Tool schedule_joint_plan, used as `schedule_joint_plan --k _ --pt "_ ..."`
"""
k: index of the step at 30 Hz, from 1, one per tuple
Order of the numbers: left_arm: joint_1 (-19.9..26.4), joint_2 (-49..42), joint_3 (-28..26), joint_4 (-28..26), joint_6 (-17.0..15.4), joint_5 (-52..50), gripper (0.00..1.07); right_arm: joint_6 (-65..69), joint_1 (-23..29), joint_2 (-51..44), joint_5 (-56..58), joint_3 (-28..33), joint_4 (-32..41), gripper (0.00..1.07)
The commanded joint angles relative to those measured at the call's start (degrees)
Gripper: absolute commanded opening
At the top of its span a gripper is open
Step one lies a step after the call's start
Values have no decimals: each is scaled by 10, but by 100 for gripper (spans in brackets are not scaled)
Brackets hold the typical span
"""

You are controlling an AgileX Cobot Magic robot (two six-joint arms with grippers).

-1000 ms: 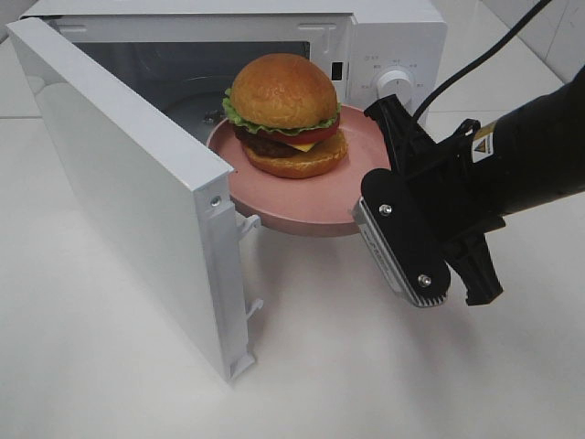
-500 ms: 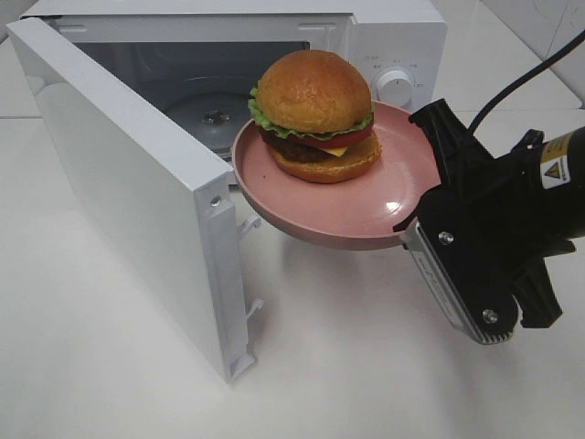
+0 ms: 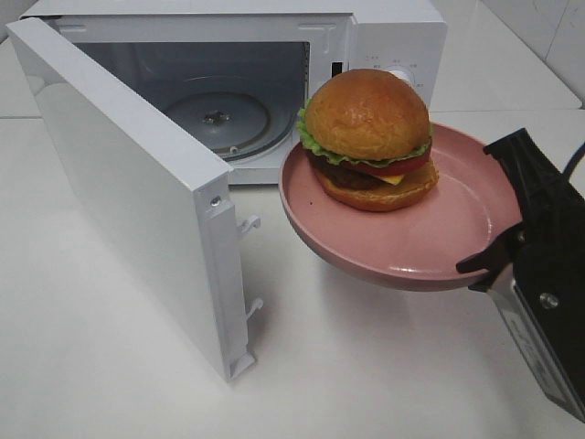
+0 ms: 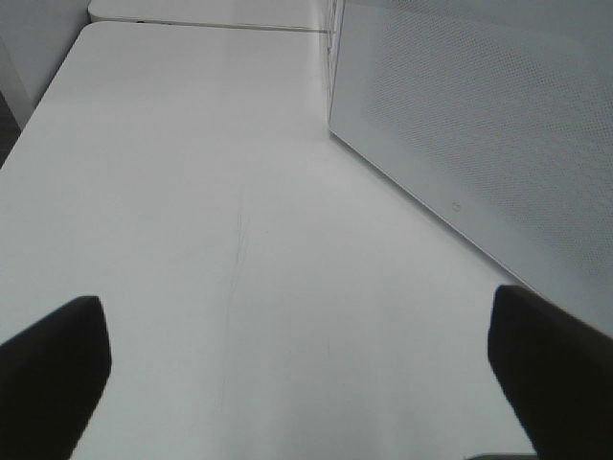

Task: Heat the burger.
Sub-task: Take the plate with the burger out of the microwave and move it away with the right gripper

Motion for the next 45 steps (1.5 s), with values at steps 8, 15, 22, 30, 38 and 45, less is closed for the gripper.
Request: schedule_joint_plan --k 8,15,22,30,38,45 --pt "1 -9 2 -2 0 -8 100 58 -3 -93 29 22 -52 0" --pt "1 -9 2 -2 0 -8 100 113 -3 -139 87 25 -92 0" --pt "1 -9 2 -2 0 -8 100 173 -3 -162 115 41 -121 0" --pt "1 -9 2 -2 0 -8 100 304 -3 -166 145 56 -183 0" --pt "1 -9 2 -2 0 -8 100 461 -3 -164 190 65 -282 0" --pt "1 -9 2 -2 0 -8 100 554 -3 -164 215 65 -322 0"
